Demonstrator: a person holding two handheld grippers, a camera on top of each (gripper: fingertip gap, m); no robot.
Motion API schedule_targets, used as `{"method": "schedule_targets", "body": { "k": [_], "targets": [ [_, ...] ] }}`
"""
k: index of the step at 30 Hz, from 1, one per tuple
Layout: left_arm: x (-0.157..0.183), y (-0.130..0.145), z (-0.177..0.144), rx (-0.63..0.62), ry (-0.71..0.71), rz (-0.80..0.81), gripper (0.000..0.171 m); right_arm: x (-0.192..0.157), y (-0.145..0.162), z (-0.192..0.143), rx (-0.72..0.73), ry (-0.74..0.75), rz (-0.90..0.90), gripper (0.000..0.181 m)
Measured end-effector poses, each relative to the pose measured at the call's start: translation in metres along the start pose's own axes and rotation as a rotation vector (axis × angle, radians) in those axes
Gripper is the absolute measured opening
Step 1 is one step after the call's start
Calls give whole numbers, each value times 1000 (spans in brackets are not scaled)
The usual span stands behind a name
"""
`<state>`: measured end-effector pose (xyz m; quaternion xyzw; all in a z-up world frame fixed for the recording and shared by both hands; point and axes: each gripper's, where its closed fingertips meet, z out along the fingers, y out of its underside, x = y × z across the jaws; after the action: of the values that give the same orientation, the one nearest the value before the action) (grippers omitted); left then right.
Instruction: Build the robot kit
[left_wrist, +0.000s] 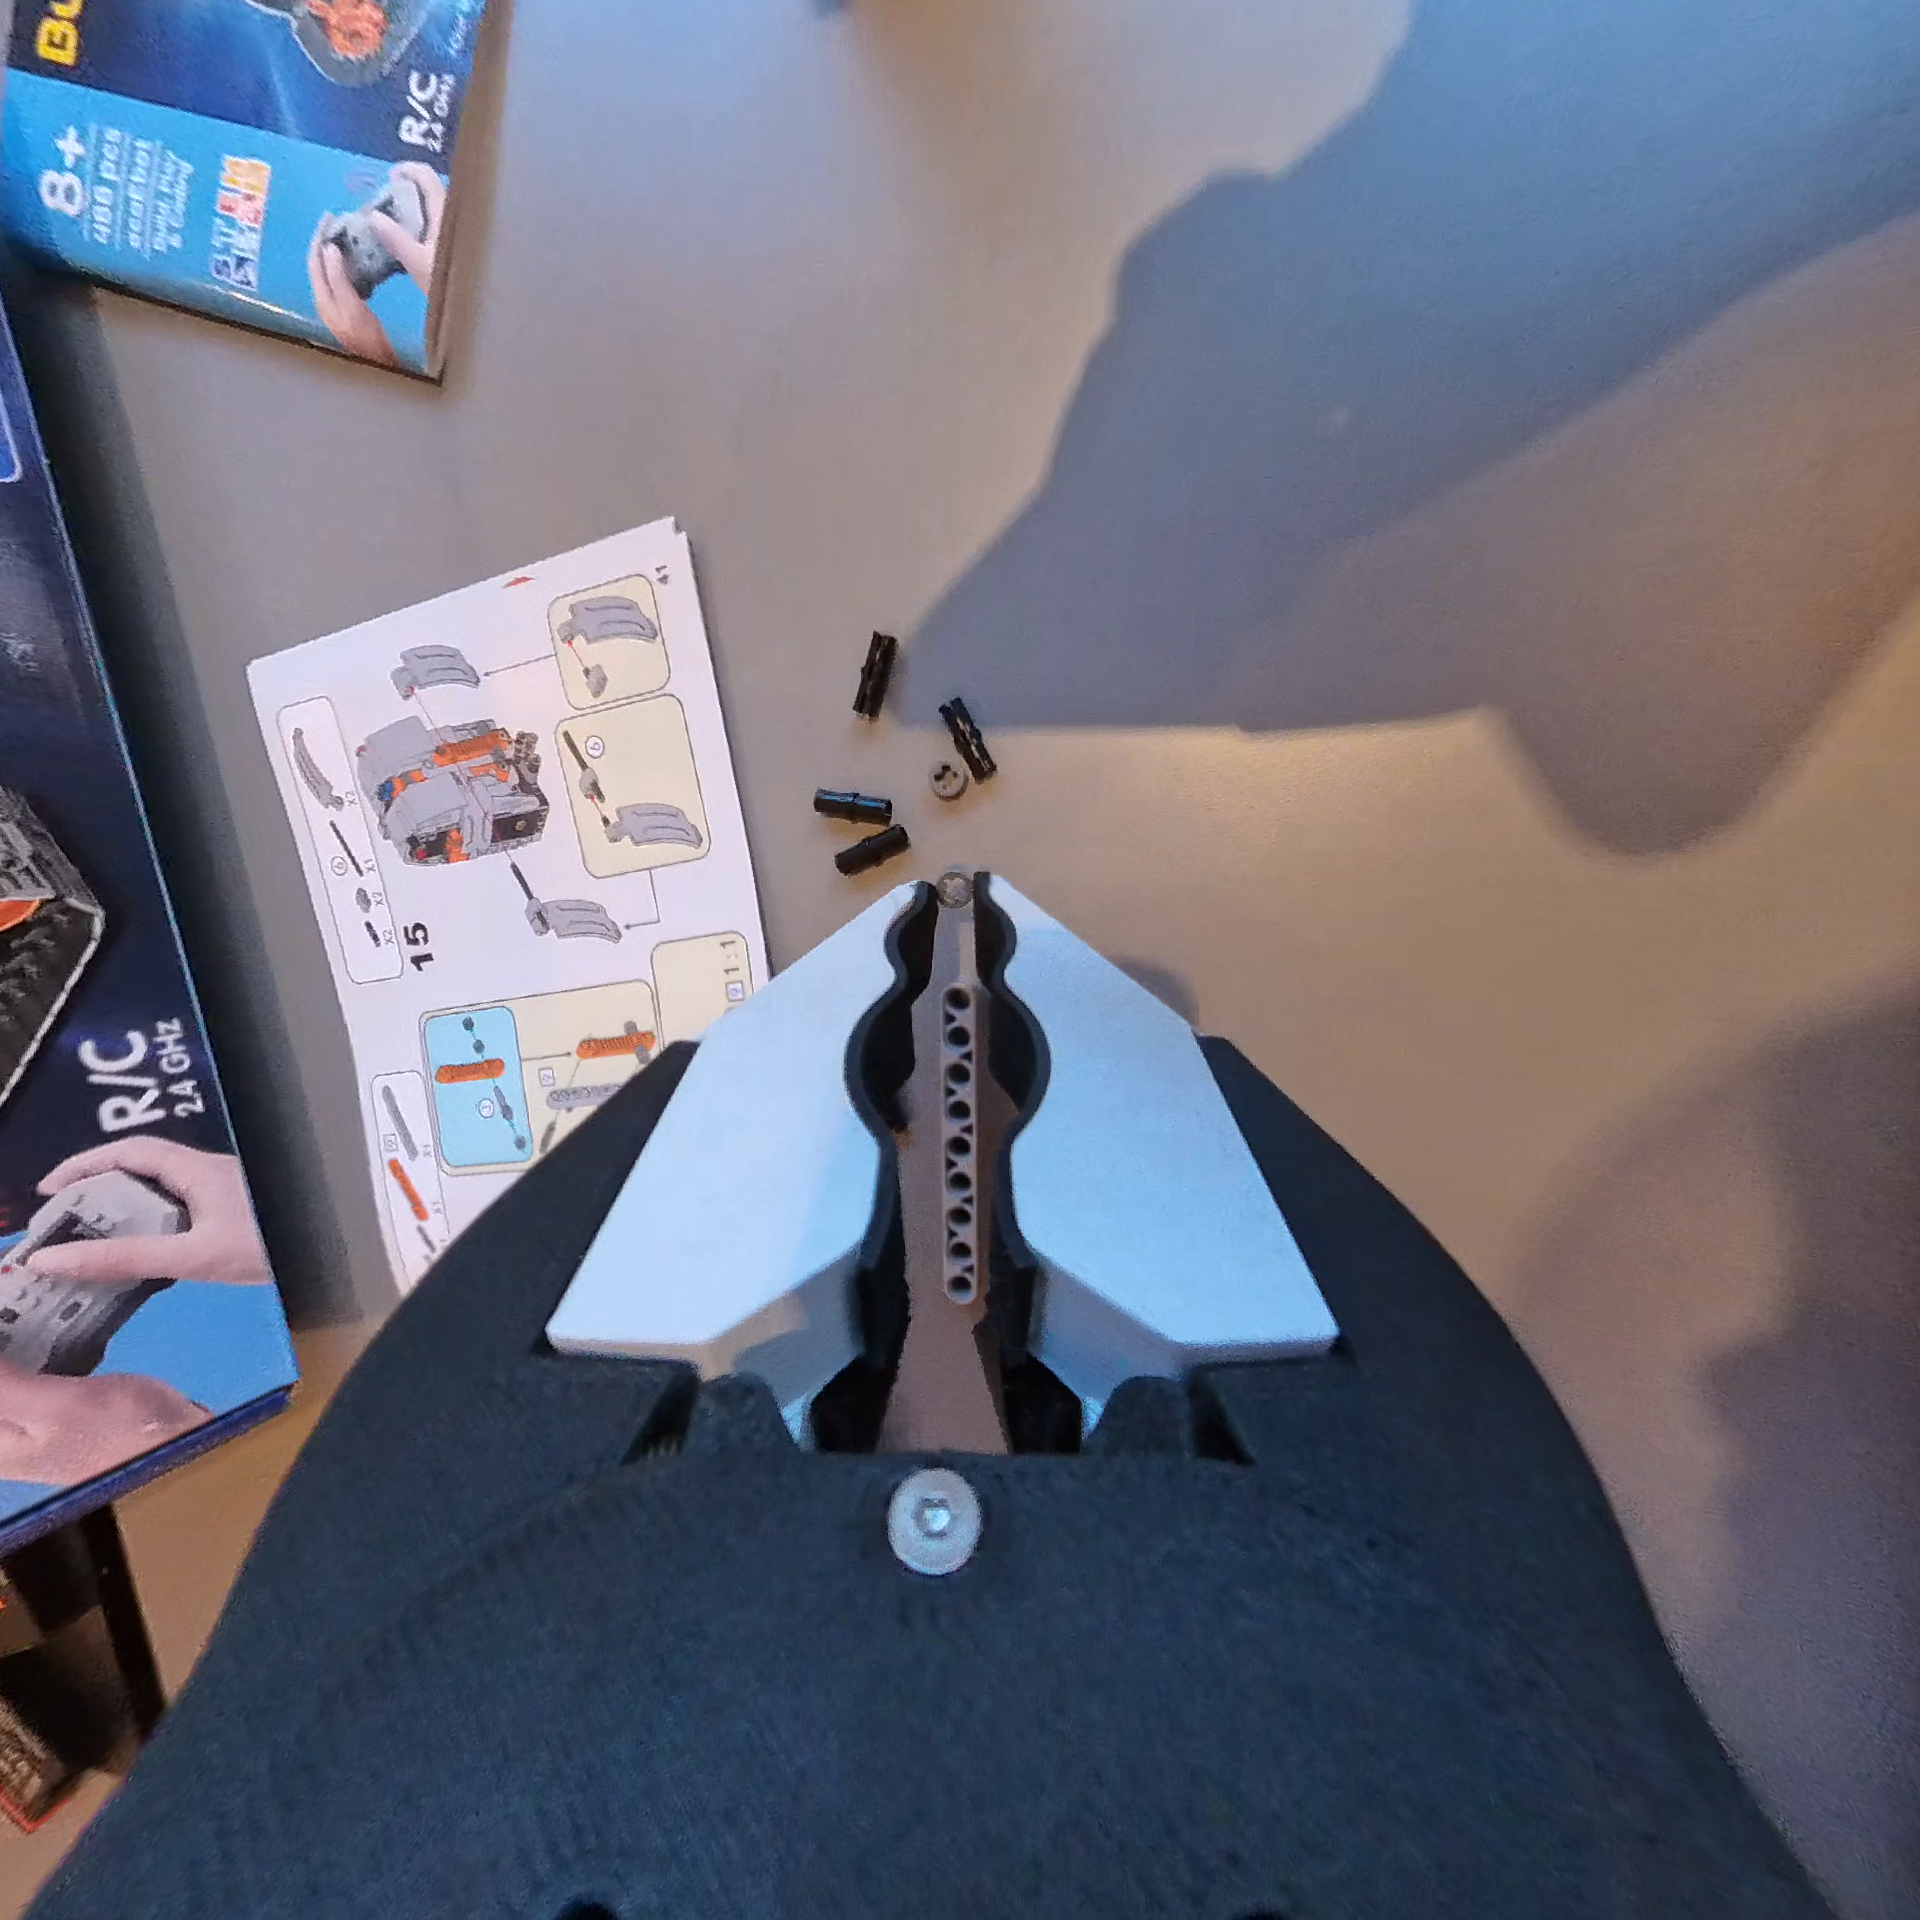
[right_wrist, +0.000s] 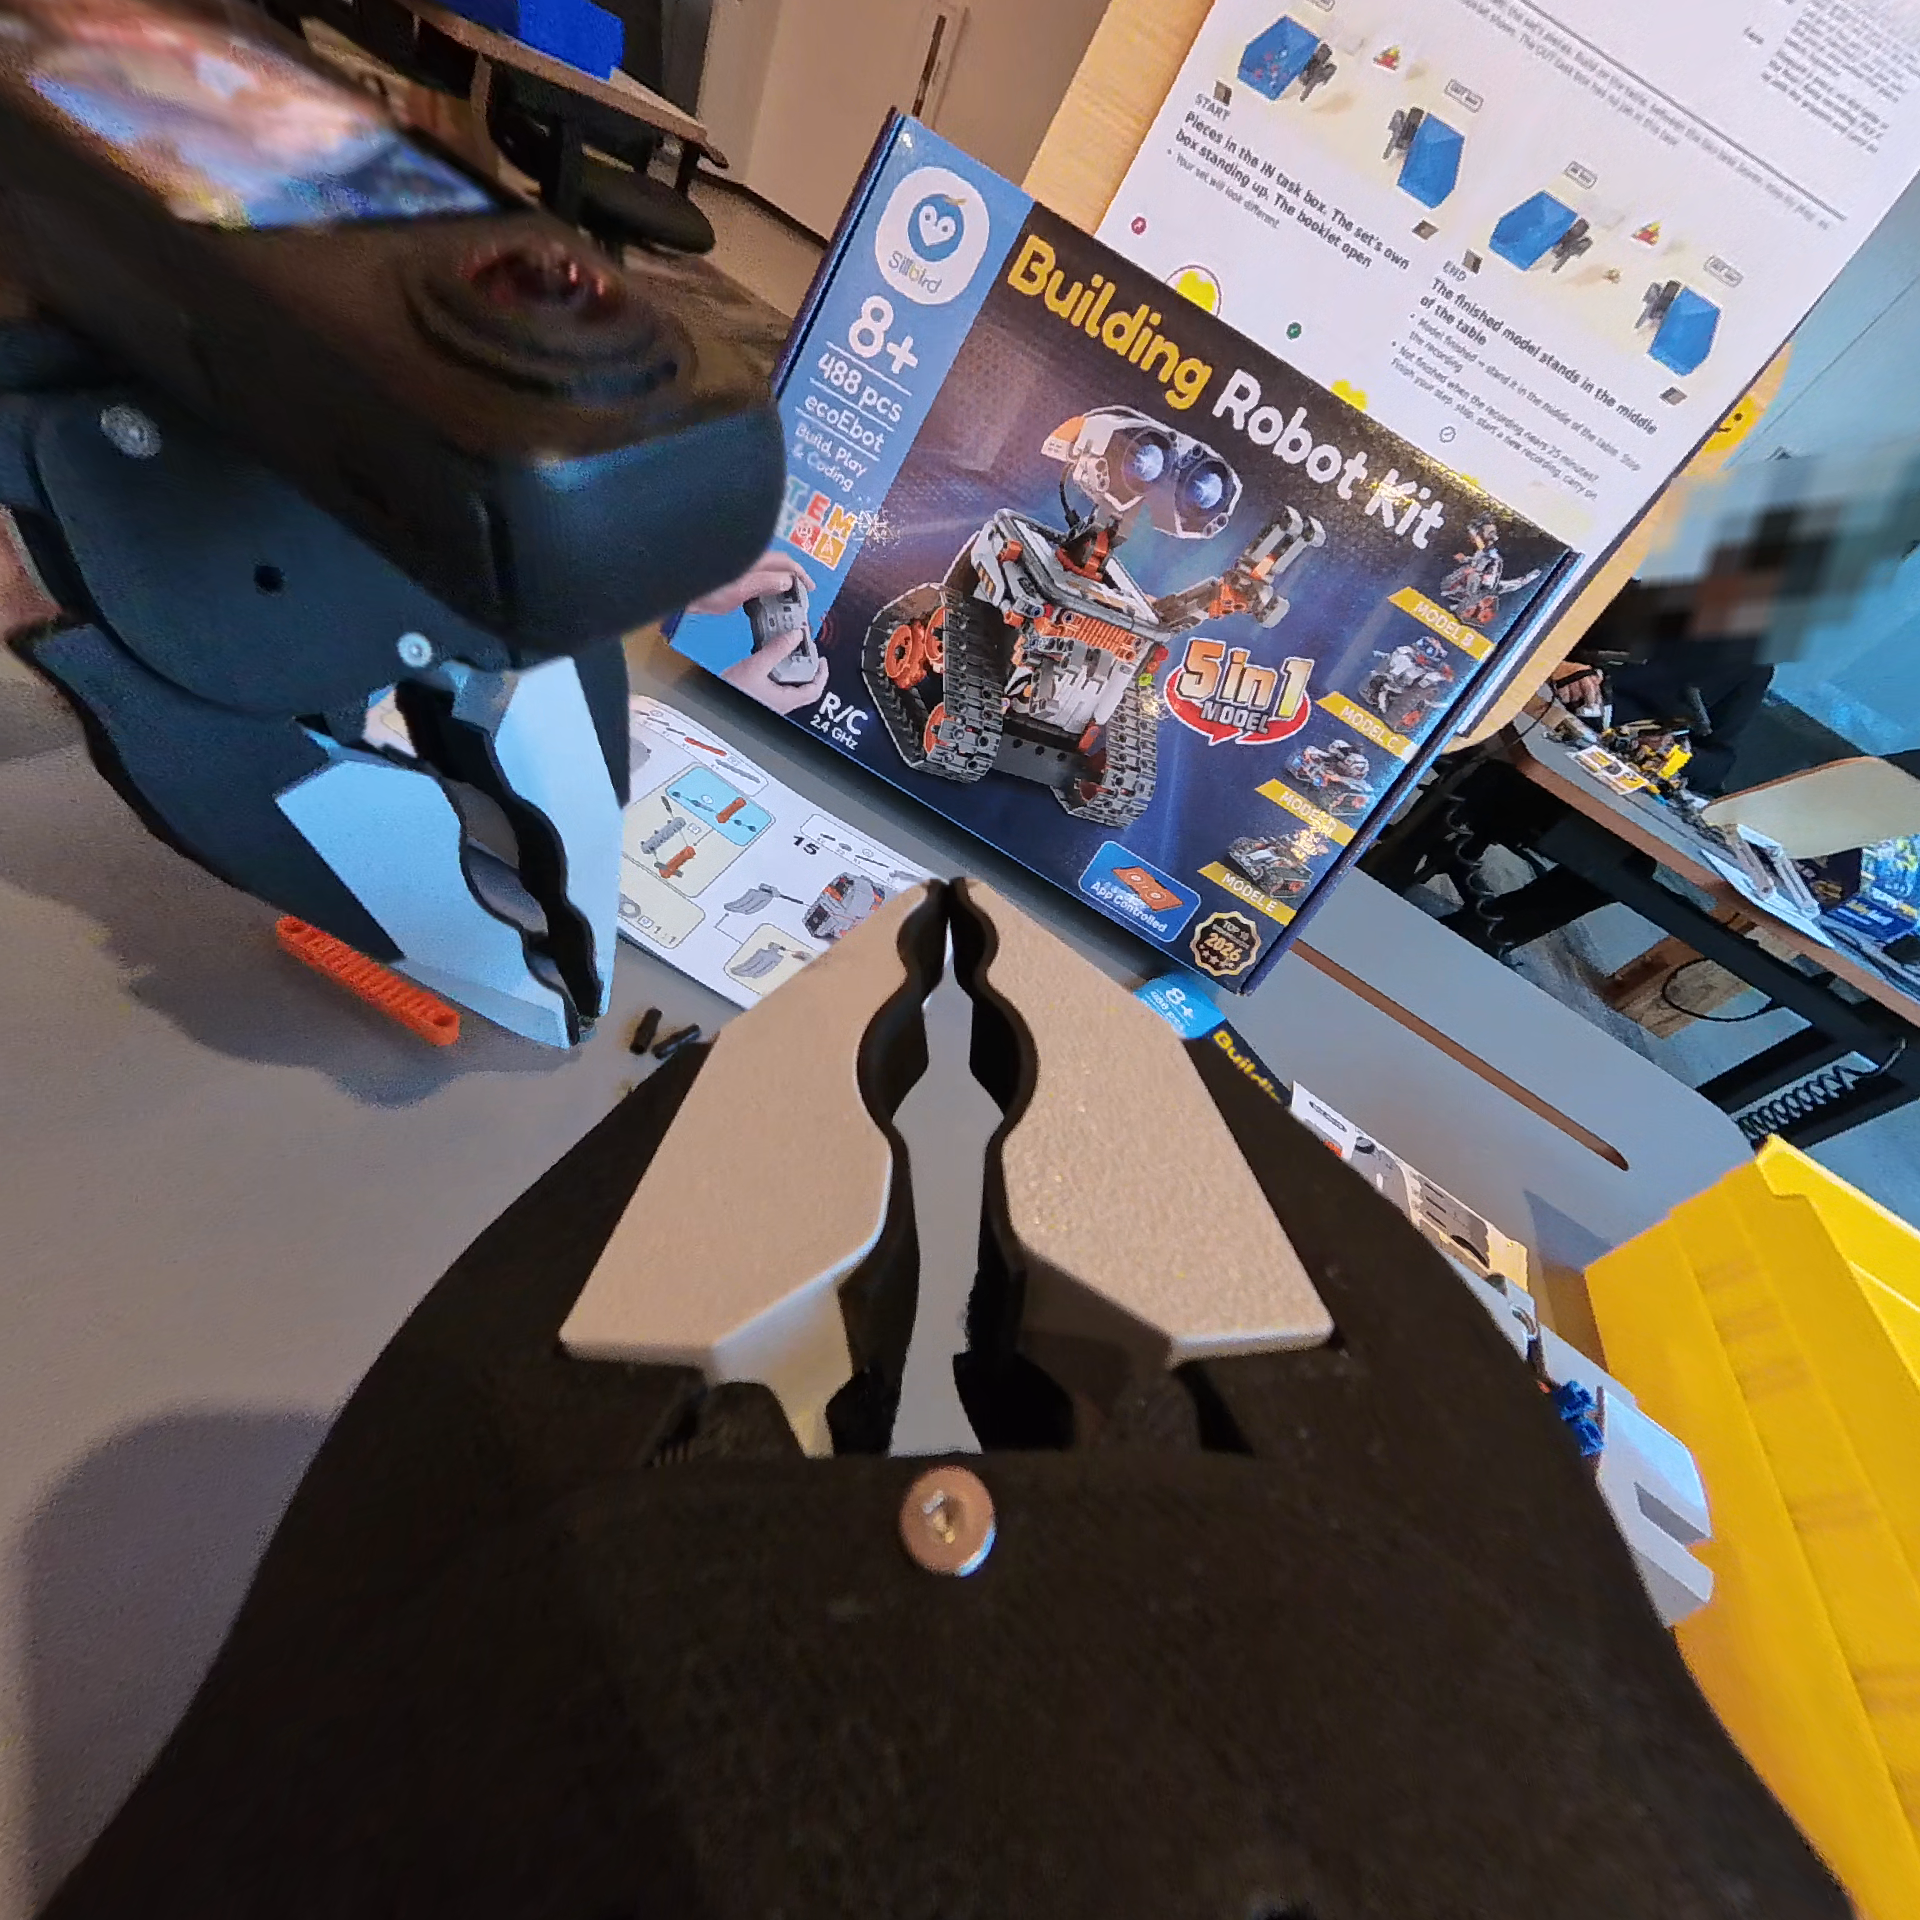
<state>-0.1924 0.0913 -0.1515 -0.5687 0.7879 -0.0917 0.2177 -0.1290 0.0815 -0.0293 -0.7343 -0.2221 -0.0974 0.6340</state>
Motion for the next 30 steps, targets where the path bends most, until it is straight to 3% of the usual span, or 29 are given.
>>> {"method": "schedule_targets", "body": {
  "k": [15,18,19,22,26,30],
  "targets": [
    [3,-2,15,0,53,-5,4,-3,5,1,-29,-41,33,0],
    [2,-5,13,30,71,-49,28,-4,6,1,-31,-45,29,0],
    [1,-7,8,54,83,-63,27,-4,6,1,-34,-44,27,0],
    [-14,-9,-22,129,41,-114,26,-3,5,1,-28,-40,23,0],
    [-46,4,-109,266,-136,-214,23,-1,4,-1,-15,-38,31,0],
    [-66,67,-207,296,-389,-373,21,-1,2,-1,-7,-40,38,0]
  ]
}}
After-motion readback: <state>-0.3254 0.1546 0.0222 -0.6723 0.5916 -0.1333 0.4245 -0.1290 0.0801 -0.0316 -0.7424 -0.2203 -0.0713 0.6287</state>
